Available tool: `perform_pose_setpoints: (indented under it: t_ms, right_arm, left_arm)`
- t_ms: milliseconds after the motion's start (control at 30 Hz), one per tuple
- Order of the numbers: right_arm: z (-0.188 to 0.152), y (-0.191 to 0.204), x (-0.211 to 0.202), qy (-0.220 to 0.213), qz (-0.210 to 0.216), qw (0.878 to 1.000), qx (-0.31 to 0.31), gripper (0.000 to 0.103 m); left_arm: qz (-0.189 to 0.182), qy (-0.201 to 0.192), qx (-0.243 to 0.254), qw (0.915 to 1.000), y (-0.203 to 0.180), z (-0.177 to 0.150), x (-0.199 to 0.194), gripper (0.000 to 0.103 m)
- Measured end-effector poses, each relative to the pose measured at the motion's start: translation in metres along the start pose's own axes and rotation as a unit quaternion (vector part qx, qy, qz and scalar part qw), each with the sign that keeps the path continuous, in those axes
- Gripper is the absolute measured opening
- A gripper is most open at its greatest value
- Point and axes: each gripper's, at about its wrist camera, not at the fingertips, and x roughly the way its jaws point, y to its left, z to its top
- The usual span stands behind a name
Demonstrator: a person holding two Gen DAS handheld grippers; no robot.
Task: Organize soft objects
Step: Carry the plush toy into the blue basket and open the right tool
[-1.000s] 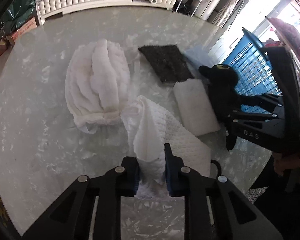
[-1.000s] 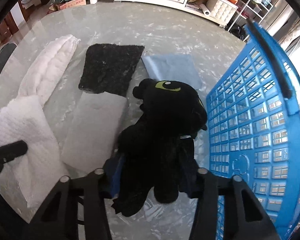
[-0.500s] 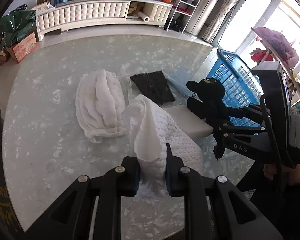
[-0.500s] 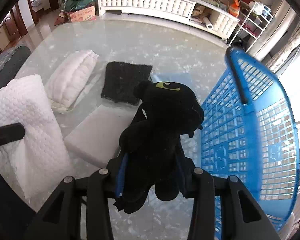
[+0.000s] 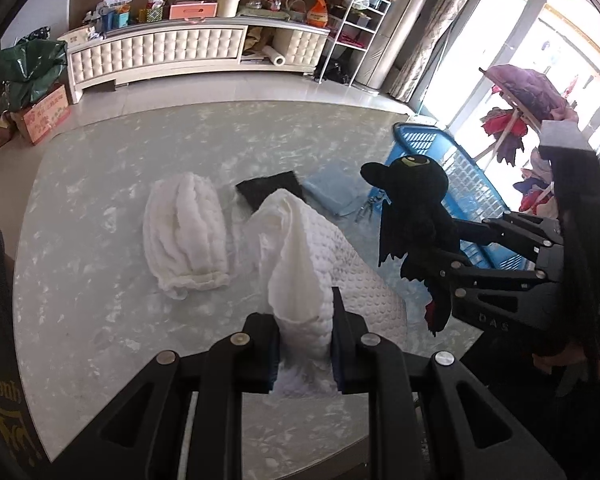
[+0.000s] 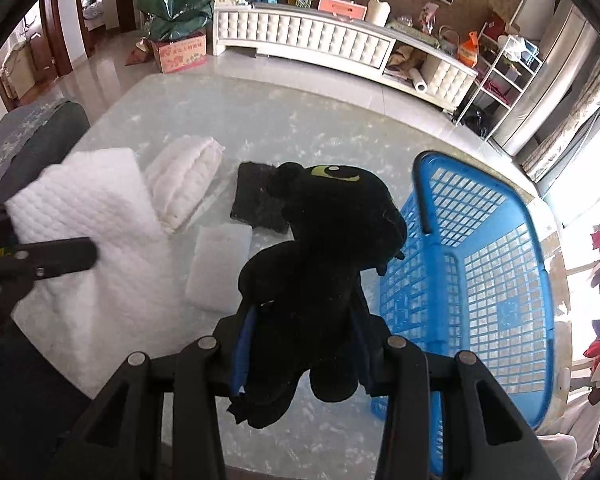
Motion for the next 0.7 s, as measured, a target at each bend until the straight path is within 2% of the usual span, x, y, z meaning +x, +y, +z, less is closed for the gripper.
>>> perform_pose_setpoints:
  t_ms: [200, 367, 500, 700]
  right_arm:
    - [0.004, -0.012, -0.021, -0.02, -0.002, 1.0, -0.008, 0.039]
    - [0.005, -0.036, -0.047, -0.041, -0.024, 0.999, -0.011, 0.04]
    - [0.005, -0.056, -0.048, -0.045, -0.043, 0.998, -0.016, 0.04]
    - [-0.001, -0.091, -0.037, -0.029, -0.087, 0.995, -0.03, 0.04]
  left_arm:
    - [-0.006, -0.012, 0.014, 0.9998, -0.02, 0.009, -0.005, 0.018]
    - [-0.001, -0.015, 0.03, 0.9994, -0.033, 0.012, -0.005, 0.018]
    - [0.004, -0.011, 0.036, 0.9993, -0.037, 0.013, 0.001, 0.019]
    - [0.01, -0.003, 0.04, 0.9991, -0.041, 0.017, 0.008, 0.019]
